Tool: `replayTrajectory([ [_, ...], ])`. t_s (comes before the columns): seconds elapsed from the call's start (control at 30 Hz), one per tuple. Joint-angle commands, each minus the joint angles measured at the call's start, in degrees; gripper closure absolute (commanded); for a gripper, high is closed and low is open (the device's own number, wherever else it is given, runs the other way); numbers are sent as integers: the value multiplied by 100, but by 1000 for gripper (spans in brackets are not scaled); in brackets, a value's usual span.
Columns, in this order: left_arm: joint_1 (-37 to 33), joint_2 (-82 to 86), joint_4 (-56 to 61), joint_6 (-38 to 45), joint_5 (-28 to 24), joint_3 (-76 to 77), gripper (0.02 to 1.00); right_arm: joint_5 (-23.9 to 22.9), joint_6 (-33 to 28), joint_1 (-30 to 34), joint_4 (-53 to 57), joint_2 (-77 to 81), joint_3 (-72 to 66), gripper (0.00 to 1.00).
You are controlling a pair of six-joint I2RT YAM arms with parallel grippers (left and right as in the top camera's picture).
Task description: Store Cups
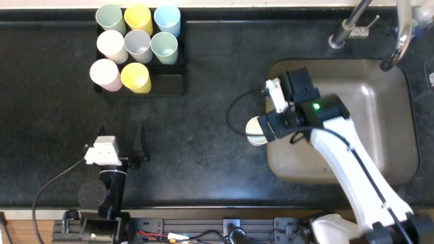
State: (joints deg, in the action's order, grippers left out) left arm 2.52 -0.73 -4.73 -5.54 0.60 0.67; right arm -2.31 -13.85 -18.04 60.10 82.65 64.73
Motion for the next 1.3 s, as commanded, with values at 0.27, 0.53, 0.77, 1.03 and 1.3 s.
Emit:
replayTrajectory([
  [0.27, 22, 57, -7, 105, -42, -20, 20, -304, -470, -44, 542, 1215, 1043, 3],
  [0.53, 22, 57, -7, 105, -42, -20, 23, -356, -656, -79, 922, 1233, 1043, 3],
  [0.77, 22, 57, -7, 105, -42, -20, 20, -107, -658, -79, 914, 1237, 1040, 34],
  [1.03, 22, 57, -7, 105, -42, -20, 20, 195, -835, -79, 981, 1261, 944, 34],
  [1.3, 22, 57, -7, 105, -42, -20, 20, 293, -960, -79, 973, 1314, 782, 266],
])
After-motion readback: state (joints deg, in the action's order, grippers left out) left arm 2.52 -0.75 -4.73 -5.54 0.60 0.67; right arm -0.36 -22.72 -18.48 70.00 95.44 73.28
